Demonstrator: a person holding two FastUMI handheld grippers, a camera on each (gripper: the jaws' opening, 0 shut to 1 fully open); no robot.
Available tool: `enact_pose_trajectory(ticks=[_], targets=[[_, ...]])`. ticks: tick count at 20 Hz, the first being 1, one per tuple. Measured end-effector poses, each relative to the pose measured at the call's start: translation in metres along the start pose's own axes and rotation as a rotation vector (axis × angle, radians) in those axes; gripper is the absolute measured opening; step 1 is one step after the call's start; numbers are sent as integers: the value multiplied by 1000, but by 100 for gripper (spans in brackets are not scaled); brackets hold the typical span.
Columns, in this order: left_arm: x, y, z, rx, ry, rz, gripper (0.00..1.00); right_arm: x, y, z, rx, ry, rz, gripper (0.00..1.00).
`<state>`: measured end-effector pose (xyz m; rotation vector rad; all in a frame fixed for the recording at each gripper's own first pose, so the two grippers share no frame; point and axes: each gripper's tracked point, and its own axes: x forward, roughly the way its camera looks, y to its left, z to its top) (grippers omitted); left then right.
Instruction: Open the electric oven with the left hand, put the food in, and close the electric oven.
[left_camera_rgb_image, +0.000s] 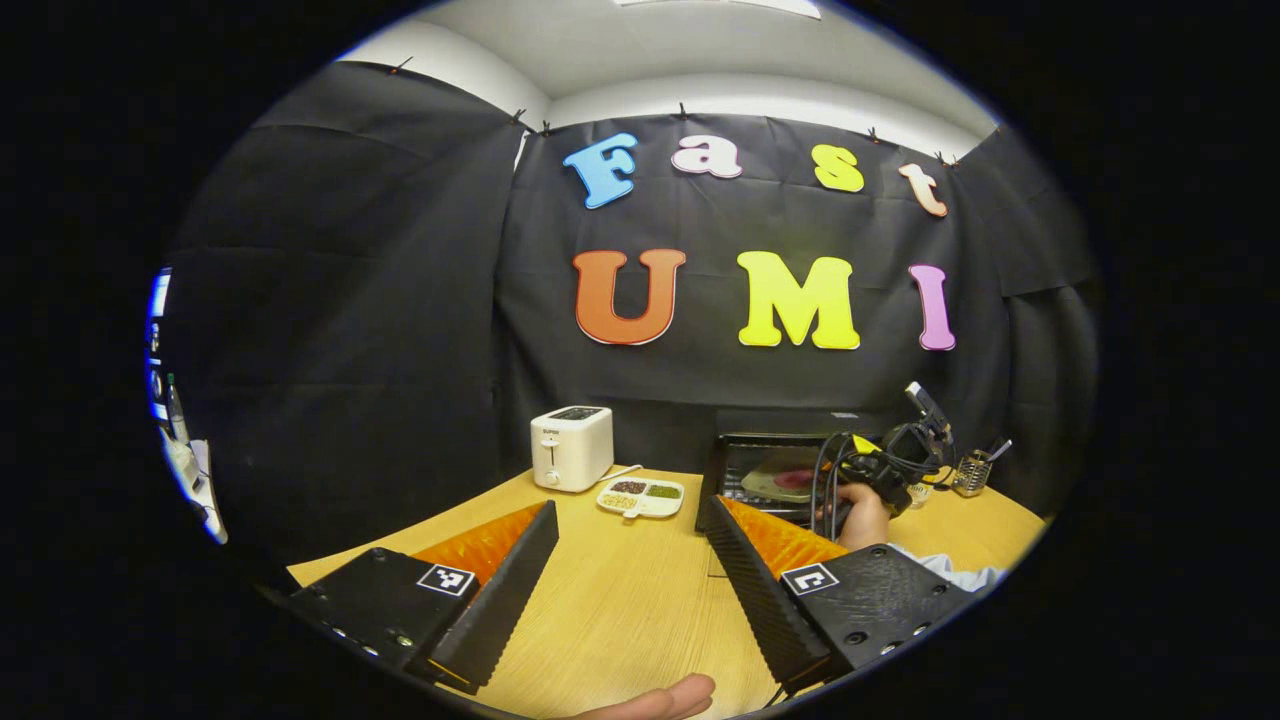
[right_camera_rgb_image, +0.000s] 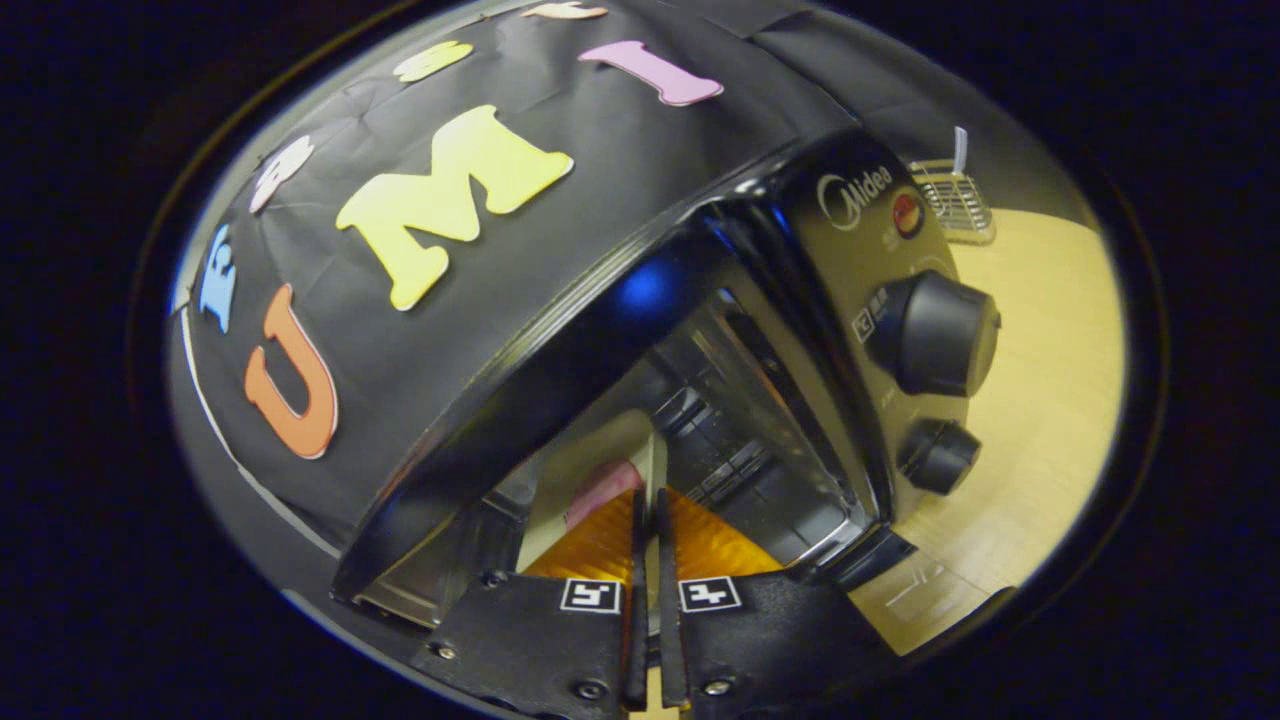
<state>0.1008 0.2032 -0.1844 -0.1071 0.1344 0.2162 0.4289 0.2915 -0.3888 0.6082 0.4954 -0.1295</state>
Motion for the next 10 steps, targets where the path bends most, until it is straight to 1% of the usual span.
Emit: enact_pose_trajectory(ticks=[1,2,4,5,6,7,9,10], targets=[[6,-3,-5,-3,13,-7,95,-5,-1,2,-27,-21,19,11],[10,-6,-8,-3,25,-10,95,-11,2,9,-71,-45,41,19],[14,-10,-4,-3,27,-7,95,-24,2,13,-178,-86,63,47],[15,-14,-4,-6,24,-13,95,-33,2,14,-214,-92,76,53],[15,-19,-6,-10,29,-21,95,-41,3,11,-232,-83,93,66],[15,-23,-10,-13,38,-30,95,-49,3,11,-245,-70,108,68],[17,-32,-15,-10,53,-41,95,-70,-6,15,-267,-58,119,78],[20,-38,-18,-5,61,-48,95,-83,-10,18,-280,-55,120,77]])
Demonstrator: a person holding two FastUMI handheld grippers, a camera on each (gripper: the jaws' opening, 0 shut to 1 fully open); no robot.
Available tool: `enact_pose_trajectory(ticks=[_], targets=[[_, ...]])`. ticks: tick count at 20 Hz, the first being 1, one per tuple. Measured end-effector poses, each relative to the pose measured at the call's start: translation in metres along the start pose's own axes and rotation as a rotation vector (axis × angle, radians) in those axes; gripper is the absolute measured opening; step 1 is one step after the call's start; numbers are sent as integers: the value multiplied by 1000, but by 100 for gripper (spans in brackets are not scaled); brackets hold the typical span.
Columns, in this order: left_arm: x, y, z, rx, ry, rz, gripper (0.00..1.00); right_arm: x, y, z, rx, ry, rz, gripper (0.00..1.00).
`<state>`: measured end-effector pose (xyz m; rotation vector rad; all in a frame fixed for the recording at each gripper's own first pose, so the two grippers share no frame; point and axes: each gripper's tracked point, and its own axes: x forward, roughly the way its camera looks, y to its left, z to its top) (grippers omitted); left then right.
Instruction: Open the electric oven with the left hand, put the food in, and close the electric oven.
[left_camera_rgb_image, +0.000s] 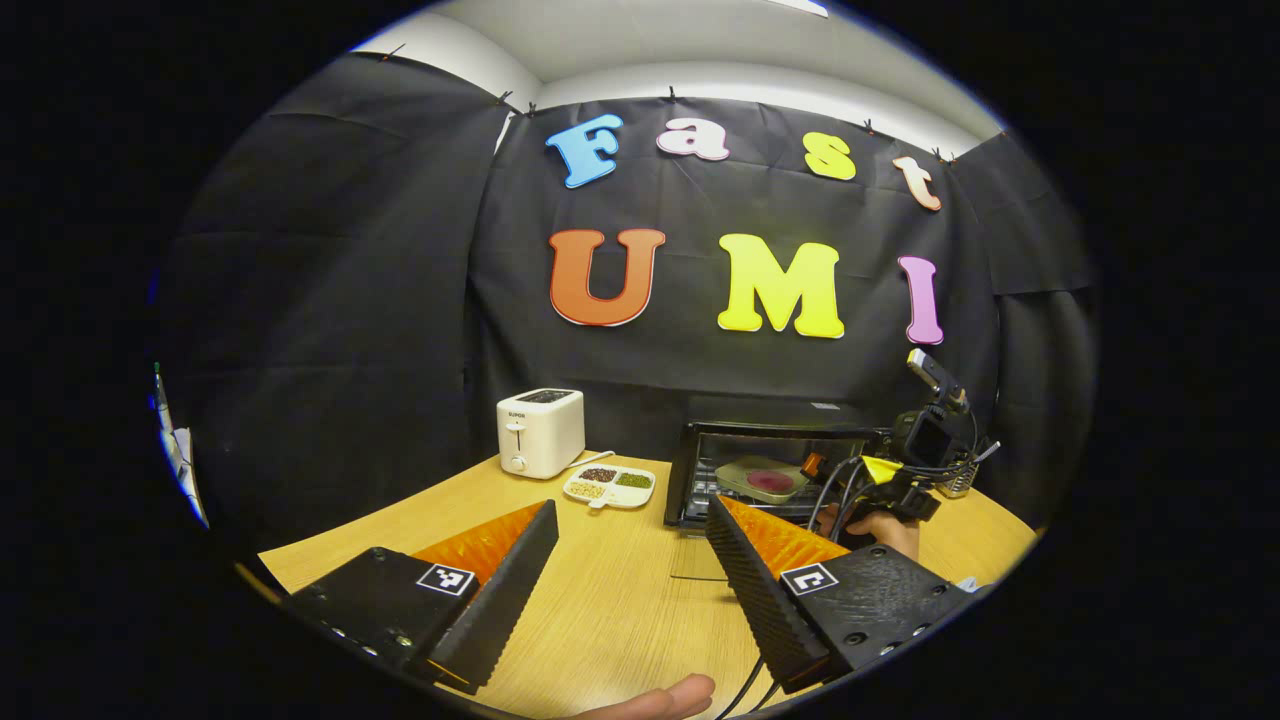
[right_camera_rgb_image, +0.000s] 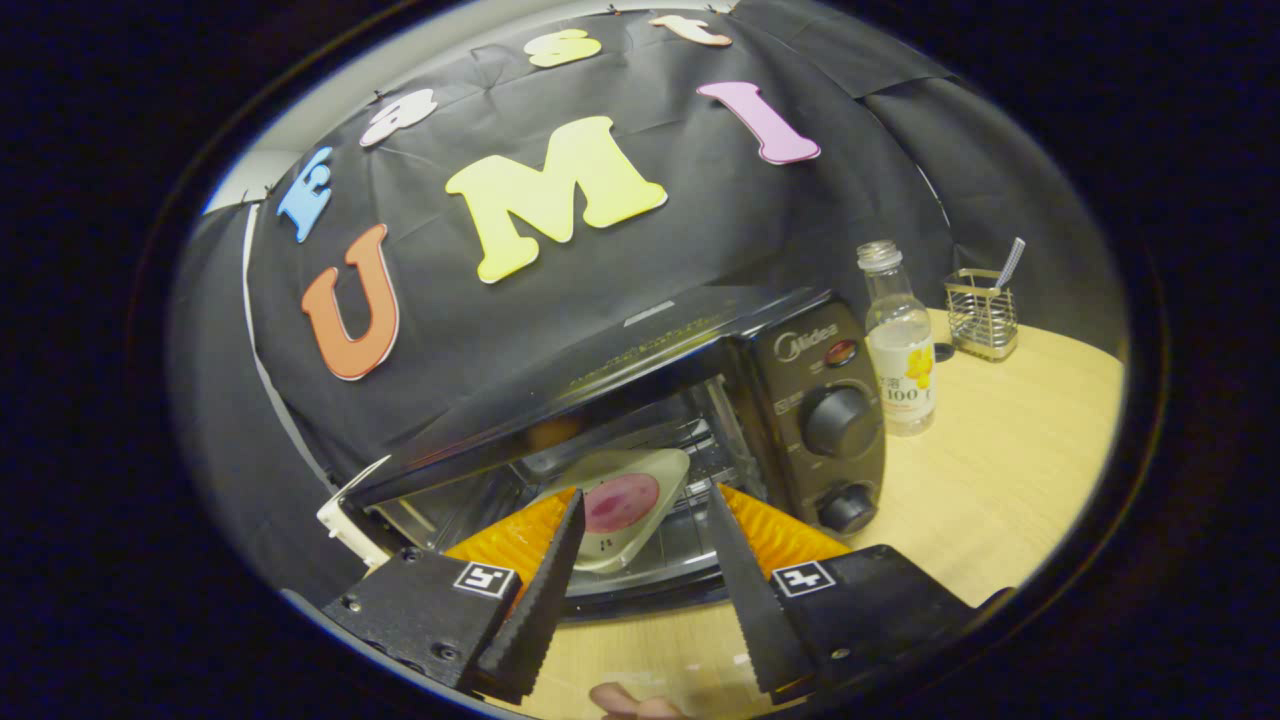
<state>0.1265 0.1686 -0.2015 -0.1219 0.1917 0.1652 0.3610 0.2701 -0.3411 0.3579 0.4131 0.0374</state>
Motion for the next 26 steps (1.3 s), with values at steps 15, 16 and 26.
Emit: enact_pose_trajectory(ticks=[15,16,26], targets=[[59,-111,-51,-59,1,-123,95,-259,-143,166,-339,-167,-4,100],[61,-119,-63,-67,36,-141,95,-275,-152,185,-355,-211,-20,100],[47,-140,-137,7,242,-162,96,-325,-203,223,-400,-290,-92,100]])
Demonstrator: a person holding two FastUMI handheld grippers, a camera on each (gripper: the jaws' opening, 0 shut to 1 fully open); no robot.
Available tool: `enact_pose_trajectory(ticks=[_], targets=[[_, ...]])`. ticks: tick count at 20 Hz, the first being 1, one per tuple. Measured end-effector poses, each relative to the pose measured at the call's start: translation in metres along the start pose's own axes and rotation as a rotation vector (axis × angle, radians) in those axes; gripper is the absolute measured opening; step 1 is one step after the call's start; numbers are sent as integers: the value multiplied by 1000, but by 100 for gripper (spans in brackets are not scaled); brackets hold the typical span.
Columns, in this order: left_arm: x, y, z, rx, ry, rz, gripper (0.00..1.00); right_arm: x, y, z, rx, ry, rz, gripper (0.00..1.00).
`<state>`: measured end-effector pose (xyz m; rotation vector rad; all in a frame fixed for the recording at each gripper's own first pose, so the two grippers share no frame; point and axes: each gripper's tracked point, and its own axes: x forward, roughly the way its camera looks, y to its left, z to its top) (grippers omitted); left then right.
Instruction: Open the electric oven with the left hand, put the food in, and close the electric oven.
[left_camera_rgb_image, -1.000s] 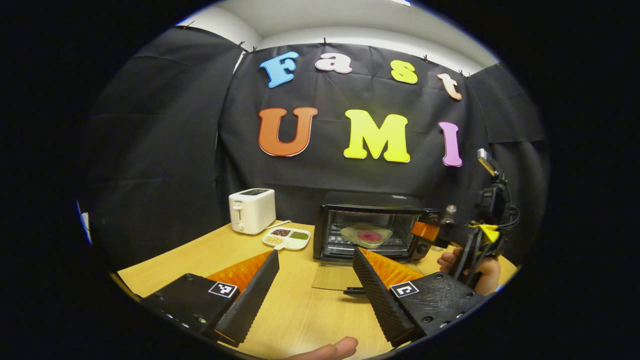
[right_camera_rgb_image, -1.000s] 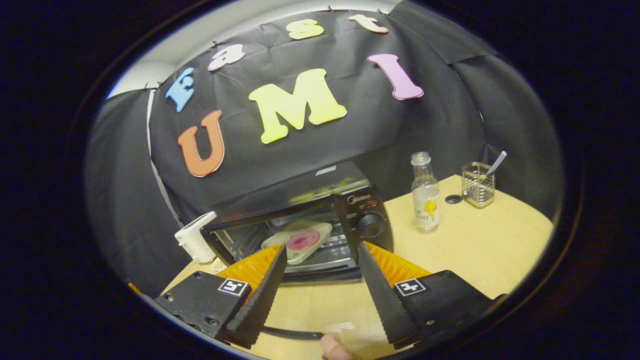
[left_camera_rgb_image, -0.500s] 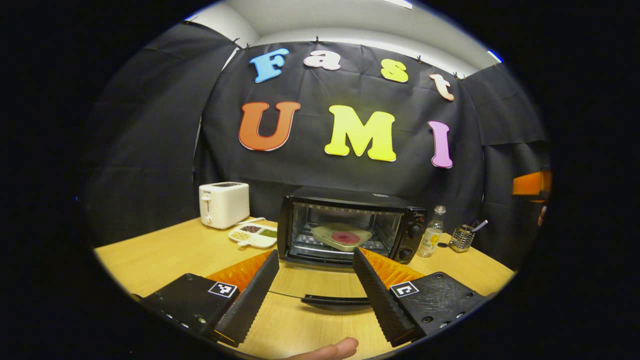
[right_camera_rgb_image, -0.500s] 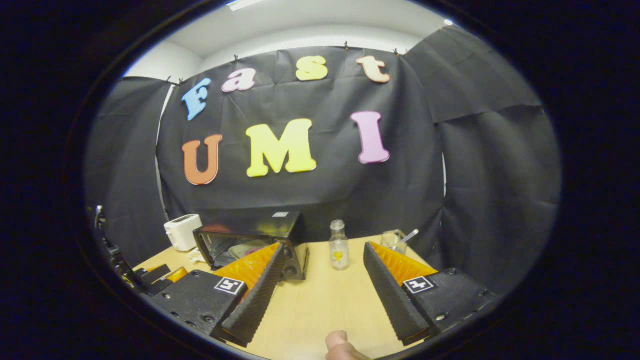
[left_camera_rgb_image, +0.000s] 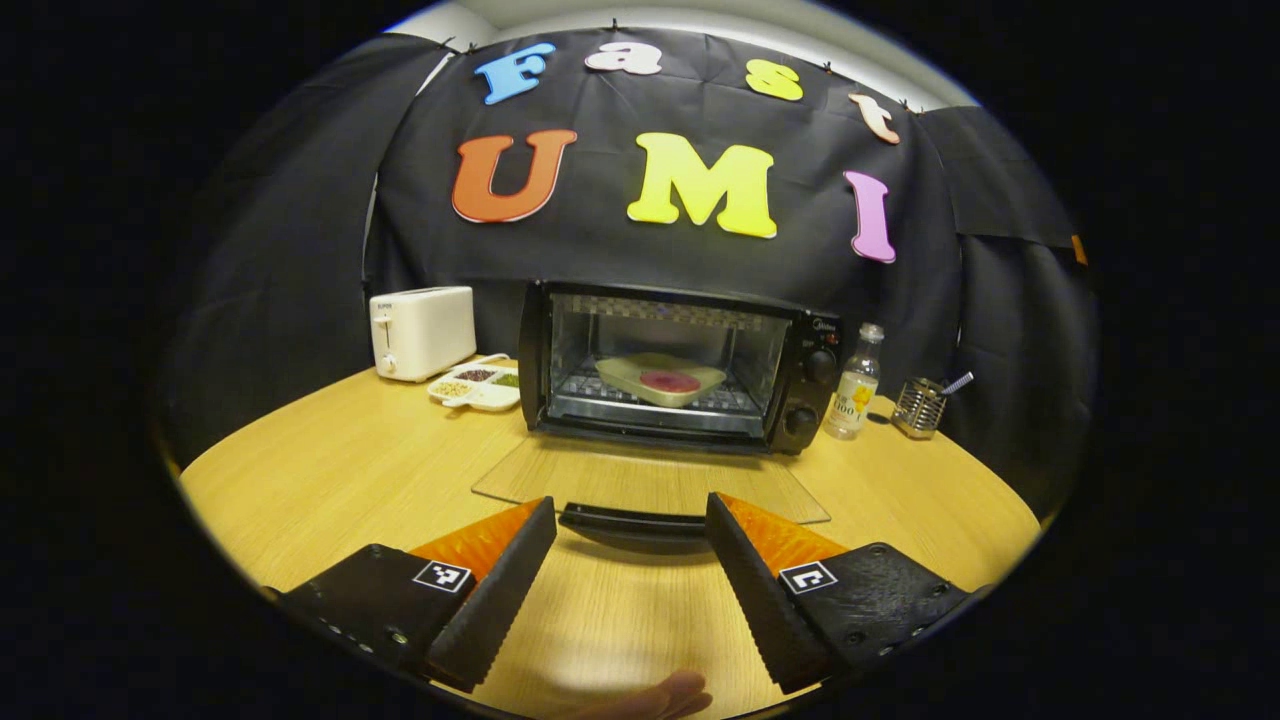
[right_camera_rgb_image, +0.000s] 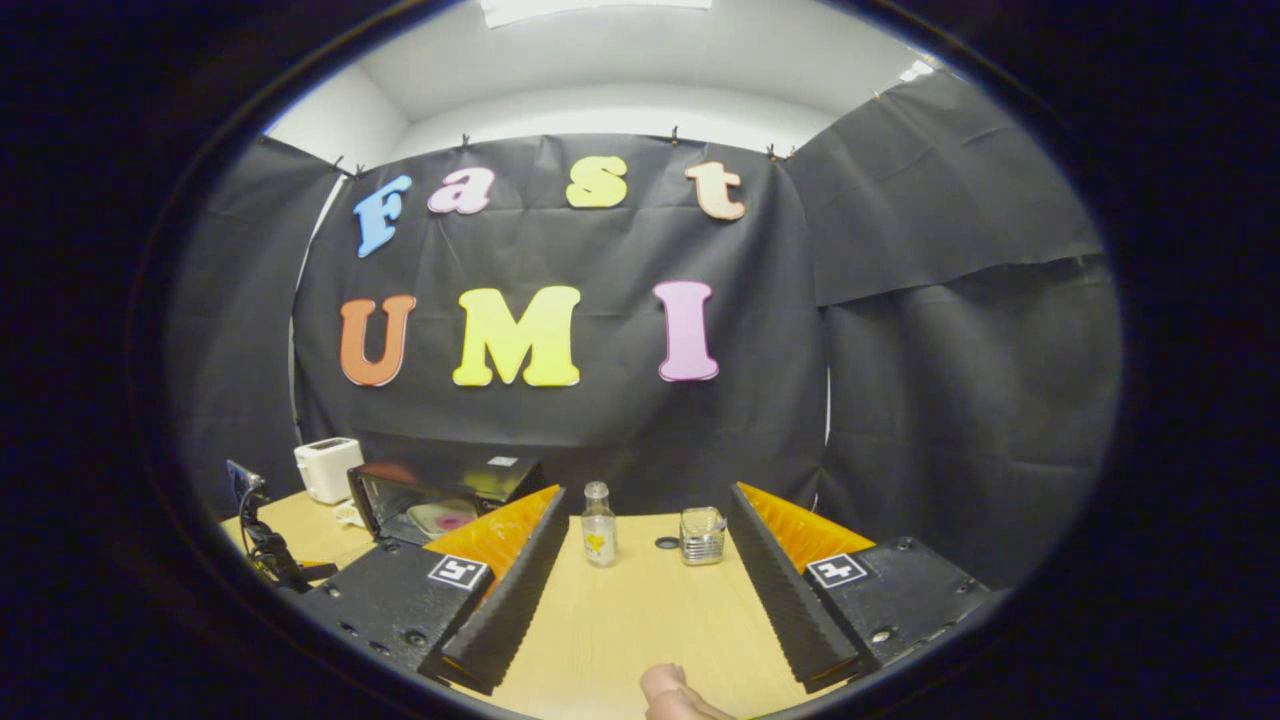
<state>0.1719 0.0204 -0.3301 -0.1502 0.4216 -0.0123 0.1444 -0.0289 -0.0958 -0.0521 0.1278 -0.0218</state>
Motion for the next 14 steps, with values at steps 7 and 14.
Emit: enact_pose_trajectory(ticks=[7,14], targets=[[13,-11,-53,144,181,-15,96,10,-4,-16,44,6,41,100],[31,-13,-44,88,195,-35,96,12,-14,-24,53,11,43,96]])
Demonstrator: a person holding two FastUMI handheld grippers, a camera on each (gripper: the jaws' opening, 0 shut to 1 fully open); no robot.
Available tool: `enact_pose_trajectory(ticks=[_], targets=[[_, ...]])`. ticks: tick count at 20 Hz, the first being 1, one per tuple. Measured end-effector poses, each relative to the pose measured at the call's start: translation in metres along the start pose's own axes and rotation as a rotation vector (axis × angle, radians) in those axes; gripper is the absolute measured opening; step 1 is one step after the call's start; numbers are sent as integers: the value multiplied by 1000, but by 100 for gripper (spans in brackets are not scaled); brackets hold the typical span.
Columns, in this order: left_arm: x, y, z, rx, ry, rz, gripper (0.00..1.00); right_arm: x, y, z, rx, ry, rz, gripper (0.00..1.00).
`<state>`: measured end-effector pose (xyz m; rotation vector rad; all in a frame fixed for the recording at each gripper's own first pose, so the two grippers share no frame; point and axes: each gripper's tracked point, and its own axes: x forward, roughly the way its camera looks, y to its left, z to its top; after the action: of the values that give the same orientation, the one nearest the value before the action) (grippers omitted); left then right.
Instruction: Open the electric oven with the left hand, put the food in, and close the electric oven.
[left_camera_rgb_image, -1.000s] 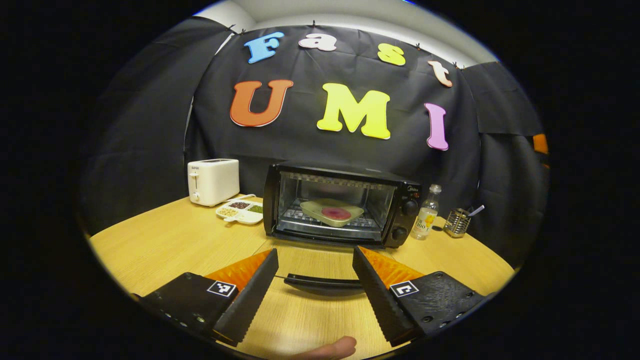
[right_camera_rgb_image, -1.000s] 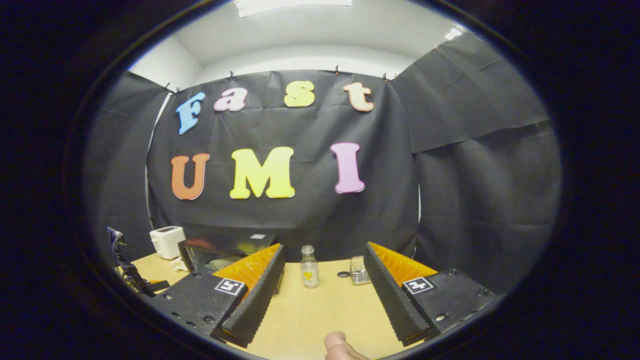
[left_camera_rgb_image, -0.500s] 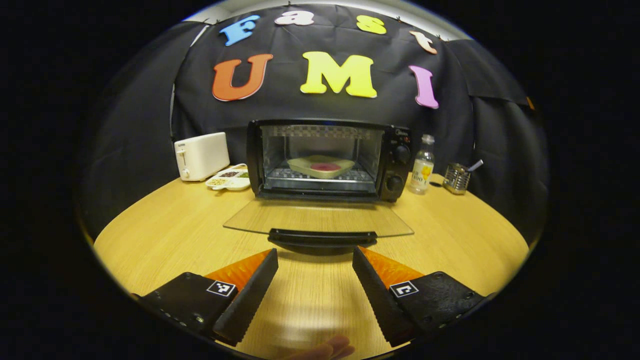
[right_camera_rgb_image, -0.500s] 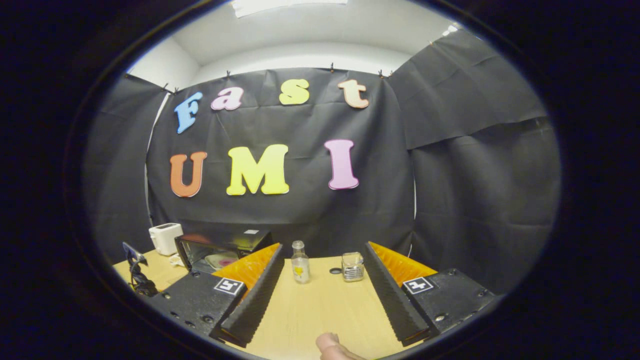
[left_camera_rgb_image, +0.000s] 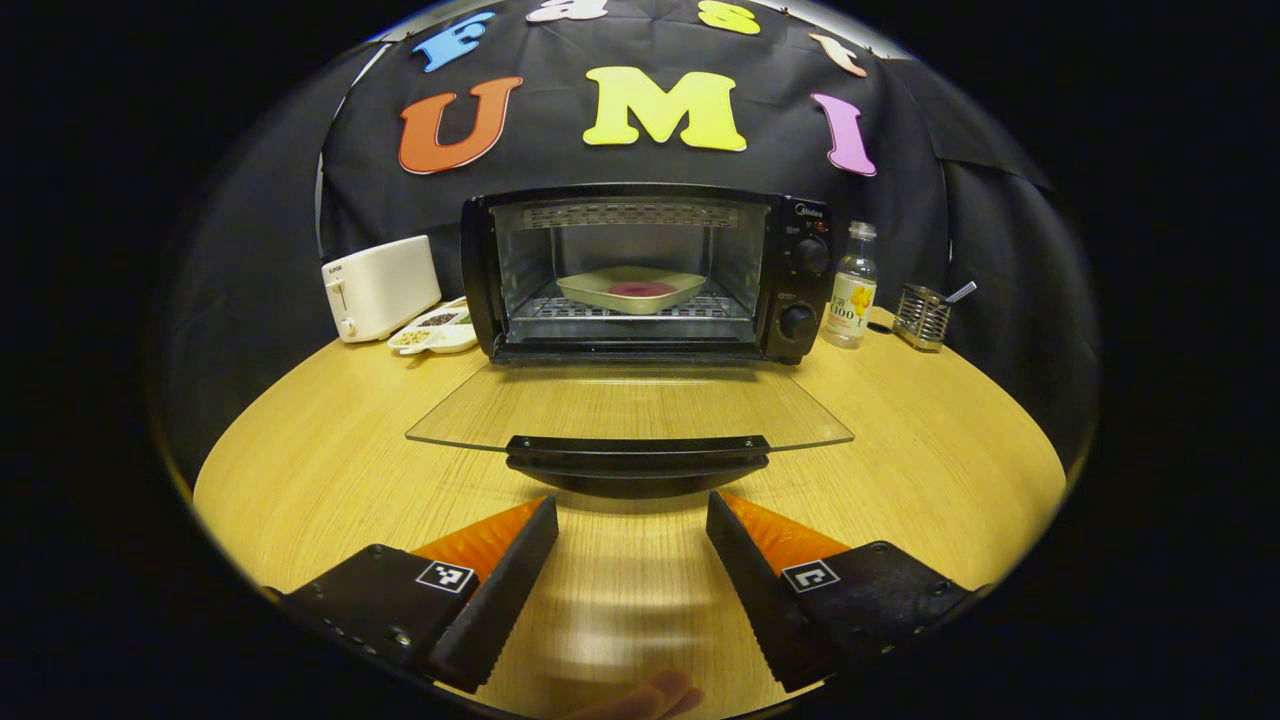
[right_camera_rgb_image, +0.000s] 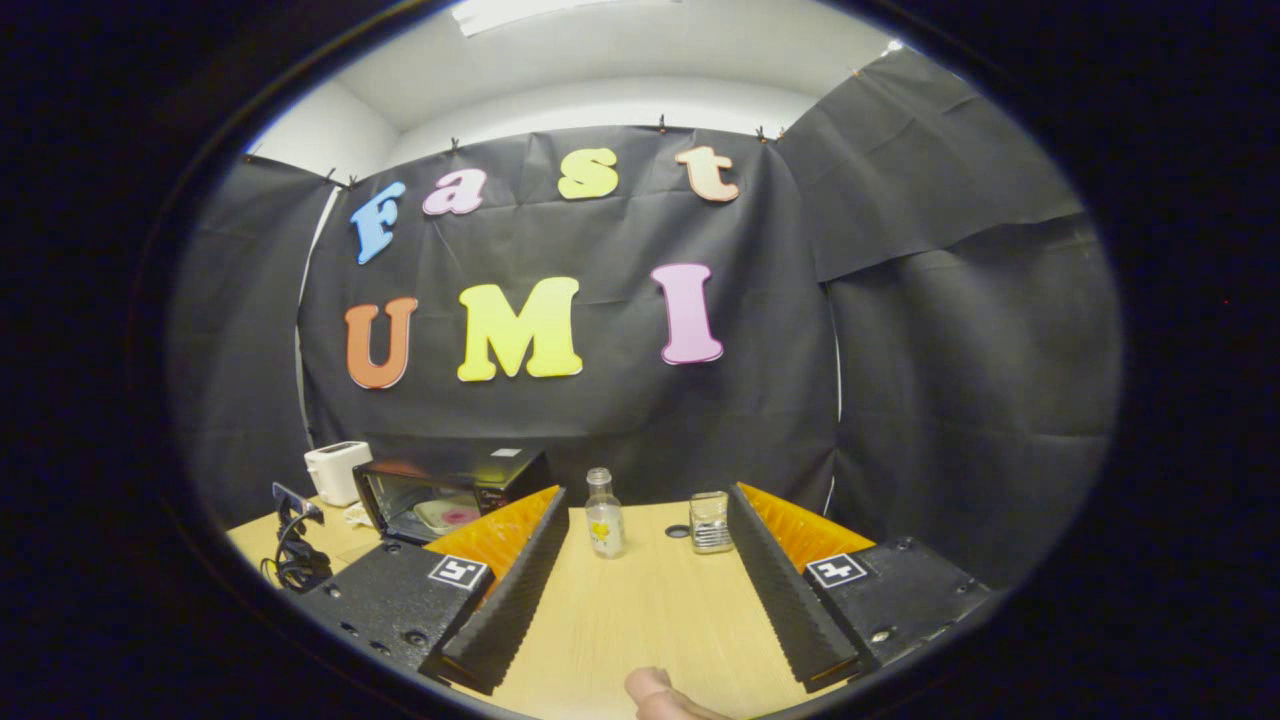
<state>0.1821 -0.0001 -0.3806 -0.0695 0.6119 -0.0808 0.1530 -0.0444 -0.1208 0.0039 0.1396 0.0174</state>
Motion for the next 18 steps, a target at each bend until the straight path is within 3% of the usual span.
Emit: enact_pose_trajectory(ticks=[2,8,18], targets=[[5,-1,3,6,10,-6,96,-1,-1,-1,-1,-2,0,100],[4,0,2,-5,84,-31,97,2,8,-10,-1,27,23,100],[-11,3,56,1,-10,-17,97,3,16,-15,-24,37,34,100]])
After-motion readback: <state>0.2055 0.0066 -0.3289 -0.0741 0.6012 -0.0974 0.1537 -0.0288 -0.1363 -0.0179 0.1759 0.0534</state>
